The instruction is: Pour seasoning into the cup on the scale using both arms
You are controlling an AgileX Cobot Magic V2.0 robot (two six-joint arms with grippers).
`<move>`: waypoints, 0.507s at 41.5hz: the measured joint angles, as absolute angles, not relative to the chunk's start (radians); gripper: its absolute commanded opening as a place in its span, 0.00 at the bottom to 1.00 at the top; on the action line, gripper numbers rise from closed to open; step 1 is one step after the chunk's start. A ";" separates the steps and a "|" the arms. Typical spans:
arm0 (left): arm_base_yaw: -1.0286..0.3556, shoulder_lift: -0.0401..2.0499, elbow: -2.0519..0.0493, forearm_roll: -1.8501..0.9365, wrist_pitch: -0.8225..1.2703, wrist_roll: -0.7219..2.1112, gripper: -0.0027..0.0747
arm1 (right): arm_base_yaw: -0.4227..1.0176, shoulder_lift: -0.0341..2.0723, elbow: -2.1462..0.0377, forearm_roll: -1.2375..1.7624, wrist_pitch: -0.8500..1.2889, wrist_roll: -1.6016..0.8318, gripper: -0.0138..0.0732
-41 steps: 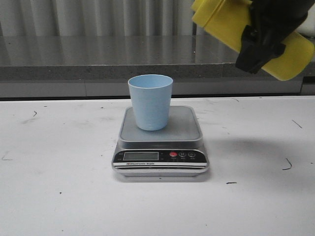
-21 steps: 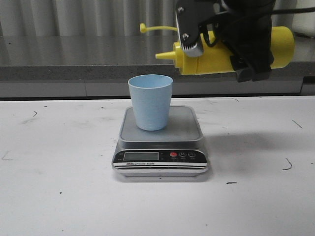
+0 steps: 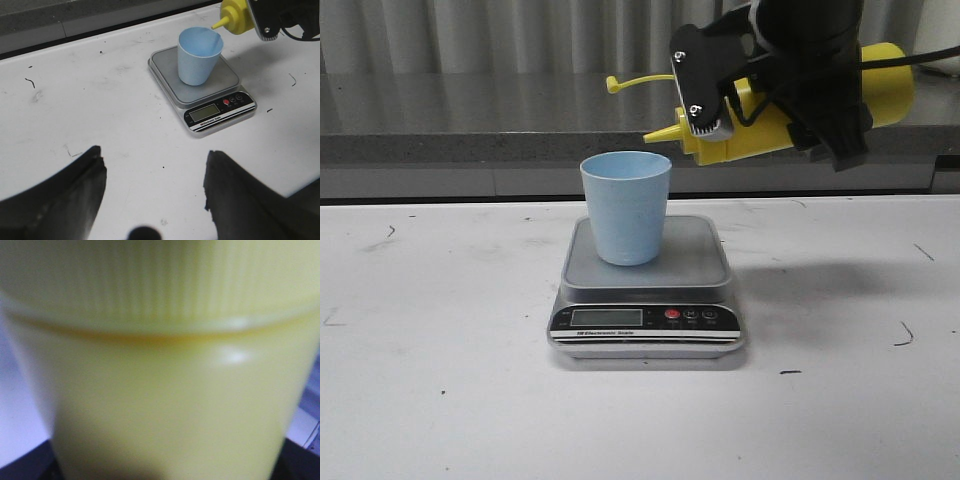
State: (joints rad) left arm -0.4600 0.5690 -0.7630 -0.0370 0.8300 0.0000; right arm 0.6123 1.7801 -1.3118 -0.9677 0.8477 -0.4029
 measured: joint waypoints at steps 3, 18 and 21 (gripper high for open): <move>-0.460 0.569 -0.763 -0.037 0.830 0.000 0.59 | 0.612 1.780 -1.312 -0.968 0.848 -0.403 0.51; -0.460 0.569 -0.763 -0.037 0.830 0.000 0.59 | 0.612 1.780 -1.312 -0.968 0.846 -0.376 0.51; -0.460 0.569 -0.763 -0.037 0.830 0.000 0.59 | 0.612 1.780 -1.312 -0.968 0.841 -0.318 0.51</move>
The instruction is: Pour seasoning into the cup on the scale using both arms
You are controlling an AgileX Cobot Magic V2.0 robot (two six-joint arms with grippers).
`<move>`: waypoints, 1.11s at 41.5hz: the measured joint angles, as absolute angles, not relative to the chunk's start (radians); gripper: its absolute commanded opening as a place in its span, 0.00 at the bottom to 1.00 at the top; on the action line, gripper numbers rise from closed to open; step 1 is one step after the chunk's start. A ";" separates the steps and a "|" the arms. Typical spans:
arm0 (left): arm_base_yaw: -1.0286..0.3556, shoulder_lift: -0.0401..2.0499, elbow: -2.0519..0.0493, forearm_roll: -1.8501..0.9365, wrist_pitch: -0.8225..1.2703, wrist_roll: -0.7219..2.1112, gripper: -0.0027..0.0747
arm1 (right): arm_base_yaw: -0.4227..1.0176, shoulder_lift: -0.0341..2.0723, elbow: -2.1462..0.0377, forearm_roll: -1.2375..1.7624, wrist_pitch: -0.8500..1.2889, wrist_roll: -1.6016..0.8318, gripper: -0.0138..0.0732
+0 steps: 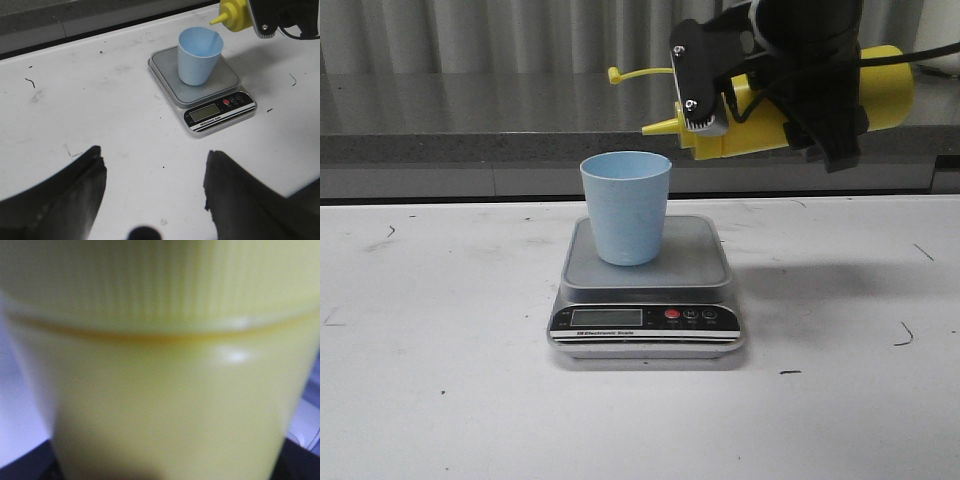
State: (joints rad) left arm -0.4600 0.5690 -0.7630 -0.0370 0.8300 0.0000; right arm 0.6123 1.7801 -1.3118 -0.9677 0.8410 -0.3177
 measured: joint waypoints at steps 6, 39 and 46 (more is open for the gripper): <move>-0.460 0.569 -0.763 -0.037 0.830 0.000 0.59 | 0.612 1.780 -1.312 -0.968 0.827 -0.145 0.51; -0.460 0.569 -0.763 -0.037 0.830 0.000 0.59 | 0.259 1.216 -0.862 -0.644 0.263 0.381 0.51; -0.460 0.569 -0.763 -0.037 0.830 0.000 0.59 | 0.137 1.228 -0.642 -0.654 -0.106 0.408 0.51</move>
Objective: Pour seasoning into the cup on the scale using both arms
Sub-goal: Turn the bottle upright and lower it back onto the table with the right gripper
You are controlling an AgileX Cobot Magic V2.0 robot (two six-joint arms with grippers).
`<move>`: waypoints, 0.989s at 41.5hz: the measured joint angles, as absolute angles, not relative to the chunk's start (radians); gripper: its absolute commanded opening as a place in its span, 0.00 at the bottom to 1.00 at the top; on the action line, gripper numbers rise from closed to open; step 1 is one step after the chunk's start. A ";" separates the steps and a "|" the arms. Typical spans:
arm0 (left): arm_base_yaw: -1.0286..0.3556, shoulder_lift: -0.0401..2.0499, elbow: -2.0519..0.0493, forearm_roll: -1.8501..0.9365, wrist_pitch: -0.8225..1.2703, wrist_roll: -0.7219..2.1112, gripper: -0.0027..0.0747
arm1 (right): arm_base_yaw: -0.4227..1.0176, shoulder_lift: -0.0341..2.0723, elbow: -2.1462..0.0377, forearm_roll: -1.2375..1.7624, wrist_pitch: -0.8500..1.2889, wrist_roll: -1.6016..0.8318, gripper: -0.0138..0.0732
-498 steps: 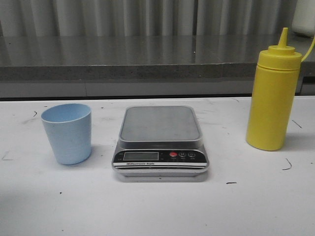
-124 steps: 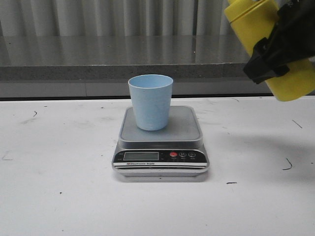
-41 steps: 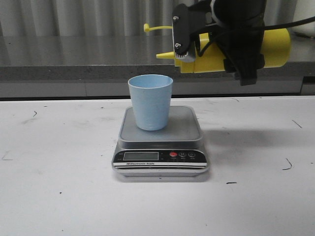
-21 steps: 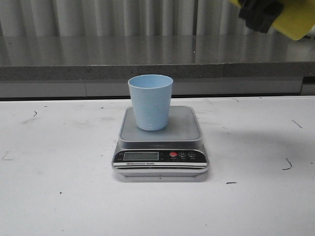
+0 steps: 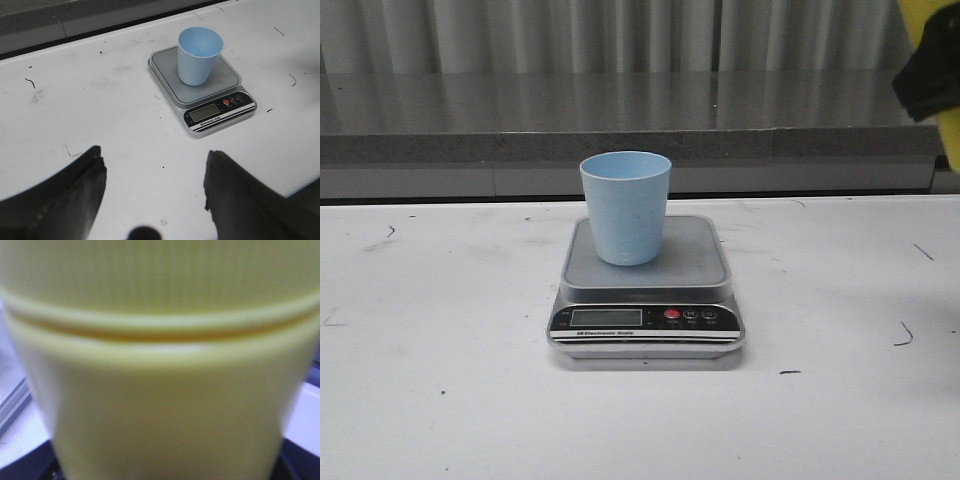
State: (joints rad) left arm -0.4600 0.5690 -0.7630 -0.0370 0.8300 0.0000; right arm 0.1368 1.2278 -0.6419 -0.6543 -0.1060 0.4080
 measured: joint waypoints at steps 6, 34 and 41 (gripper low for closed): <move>-0.460 0.569 -0.763 -0.037 0.830 0.000 0.59 | 0.037 1.299 -0.563 -0.673 -0.327 0.408 0.51; -0.460 0.569 -0.763 -0.037 0.830 0.000 0.59 | -0.027 1.793 -0.572 -0.423 -1.013 0.189 0.51; -0.460 0.569 -0.763 -0.037 0.830 0.000 0.59 | -0.027 1.886 -0.622 -0.408 -1.061 0.188 0.51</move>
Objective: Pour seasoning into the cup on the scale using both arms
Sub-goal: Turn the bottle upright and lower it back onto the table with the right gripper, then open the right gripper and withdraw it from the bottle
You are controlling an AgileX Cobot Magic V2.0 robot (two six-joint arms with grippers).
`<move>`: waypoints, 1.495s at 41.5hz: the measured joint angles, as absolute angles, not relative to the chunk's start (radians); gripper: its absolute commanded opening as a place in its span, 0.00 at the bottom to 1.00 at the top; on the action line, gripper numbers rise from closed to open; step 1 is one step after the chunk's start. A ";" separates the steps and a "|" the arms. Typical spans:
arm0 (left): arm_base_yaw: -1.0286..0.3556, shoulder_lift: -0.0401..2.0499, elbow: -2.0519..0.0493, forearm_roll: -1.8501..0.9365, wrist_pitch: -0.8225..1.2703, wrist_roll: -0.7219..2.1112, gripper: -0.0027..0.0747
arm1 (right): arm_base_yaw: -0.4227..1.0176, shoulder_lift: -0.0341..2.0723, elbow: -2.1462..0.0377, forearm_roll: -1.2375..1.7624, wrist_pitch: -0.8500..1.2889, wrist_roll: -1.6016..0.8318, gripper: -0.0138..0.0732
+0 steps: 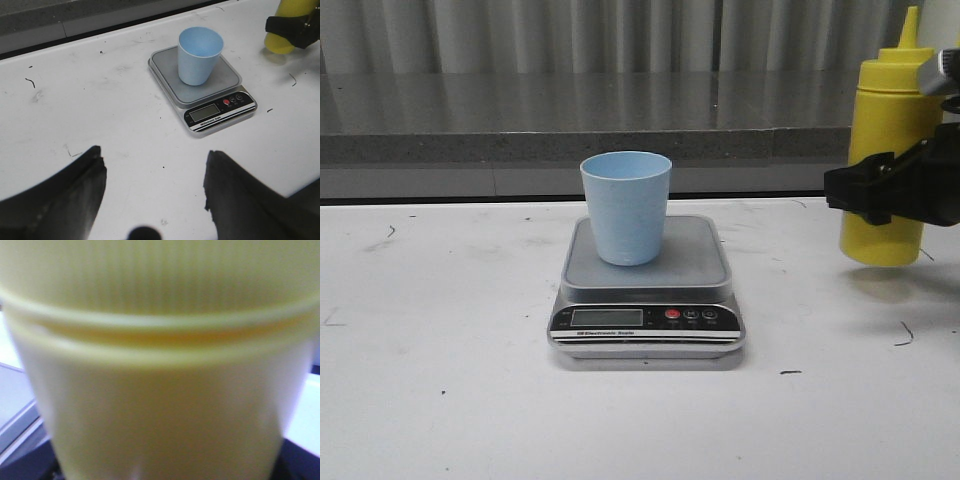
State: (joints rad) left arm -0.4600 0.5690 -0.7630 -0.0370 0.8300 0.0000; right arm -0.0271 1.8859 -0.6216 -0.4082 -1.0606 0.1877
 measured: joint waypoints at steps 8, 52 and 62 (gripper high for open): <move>-0.460 0.569 -0.763 -0.037 0.830 0.000 0.59 | -0.027 1.962 -0.677 -0.404 -1.069 0.188 0.52; -0.460 0.569 -0.763 -0.037 0.830 0.000 0.59 | -0.027 1.810 -0.494 -0.304 -1.007 0.148 0.91; -0.460 0.569 -0.763 -0.037 0.830 0.000 0.59 | 0.020 1.557 -0.455 -0.236 -0.542 0.174 0.91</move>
